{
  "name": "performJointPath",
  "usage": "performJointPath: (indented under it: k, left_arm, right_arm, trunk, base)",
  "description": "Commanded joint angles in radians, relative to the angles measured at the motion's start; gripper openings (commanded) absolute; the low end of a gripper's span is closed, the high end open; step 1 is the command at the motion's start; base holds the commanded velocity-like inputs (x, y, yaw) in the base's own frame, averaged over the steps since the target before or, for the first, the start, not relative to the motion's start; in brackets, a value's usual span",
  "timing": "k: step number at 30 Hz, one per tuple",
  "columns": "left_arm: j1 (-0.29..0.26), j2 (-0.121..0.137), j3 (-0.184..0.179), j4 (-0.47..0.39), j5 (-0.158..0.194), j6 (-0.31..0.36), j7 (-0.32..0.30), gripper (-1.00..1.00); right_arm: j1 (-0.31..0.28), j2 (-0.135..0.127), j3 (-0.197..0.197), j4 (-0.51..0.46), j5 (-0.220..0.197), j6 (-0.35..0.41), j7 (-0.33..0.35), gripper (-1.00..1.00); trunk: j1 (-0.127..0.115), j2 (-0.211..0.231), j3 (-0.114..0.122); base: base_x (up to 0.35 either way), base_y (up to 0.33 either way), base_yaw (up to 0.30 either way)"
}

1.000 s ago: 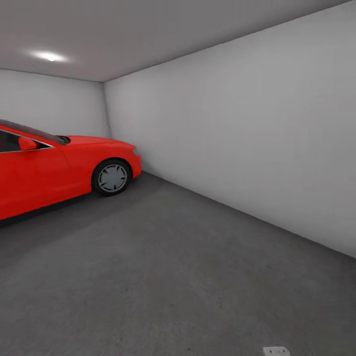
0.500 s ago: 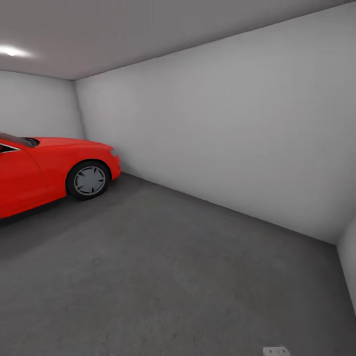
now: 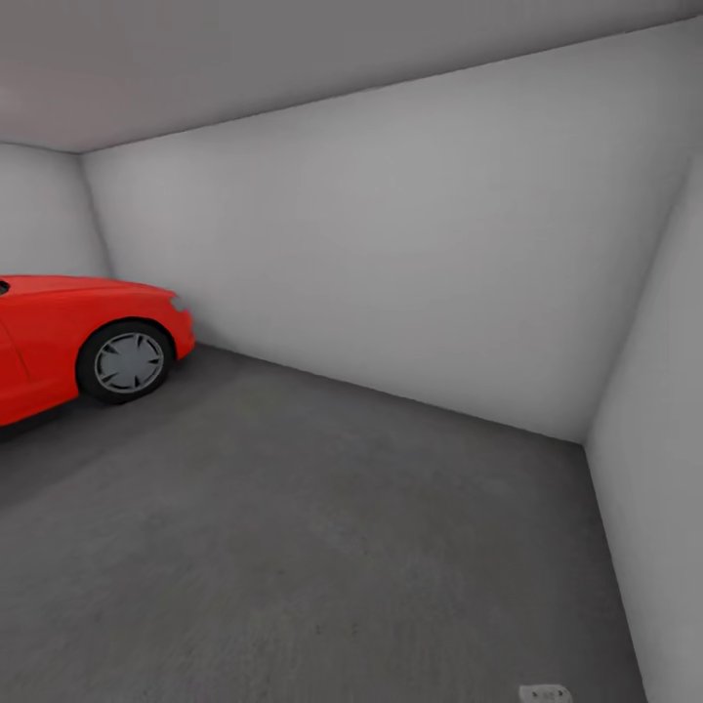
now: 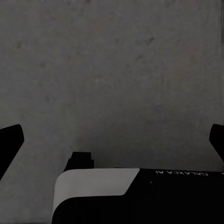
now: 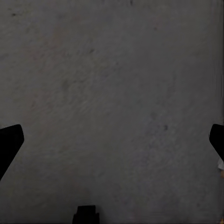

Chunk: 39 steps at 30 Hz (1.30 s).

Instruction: Move the two storage containers from the living room to the garage. In the garage, place one container on the floor and stack the other container on top of it (either order is fine).

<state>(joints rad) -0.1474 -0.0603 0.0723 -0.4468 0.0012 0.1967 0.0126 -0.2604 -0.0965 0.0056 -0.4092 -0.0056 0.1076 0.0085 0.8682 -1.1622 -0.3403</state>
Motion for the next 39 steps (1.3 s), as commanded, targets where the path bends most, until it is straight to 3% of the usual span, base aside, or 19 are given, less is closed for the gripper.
performJointPath:
  k: [1,27,39]
  left_arm:
    - [0.000,-0.001,0.005,-0.003,0.000,0.006,0.000,1.00]
    - [0.000,-0.002,0.008,-0.003,0.000,0.006,0.000,1.00]
    - [0.000,-0.001,0.009,-0.003,0.000,0.003,0.001,1.00]
  right_arm:
    - [0.000,0.000,0.001,-0.002,-0.001,0.006,0.001,1.00]
    - [0.000,0.000,0.001,-0.002,-0.001,0.003,0.001,1.00]
    - [0.000,0.000,0.001,0.035,-0.001,-0.075,0.001,1.00]
  trunk:
    - [0.000,-0.001,-0.001]
    - [0.000,-0.001,-0.001]
    - [0.000,-0.001,-0.001]
  base:
    - [-0.072,0.016,-0.275]
    - [-0.006,0.001,-0.275]
    - [0.000,0.000,-0.277]
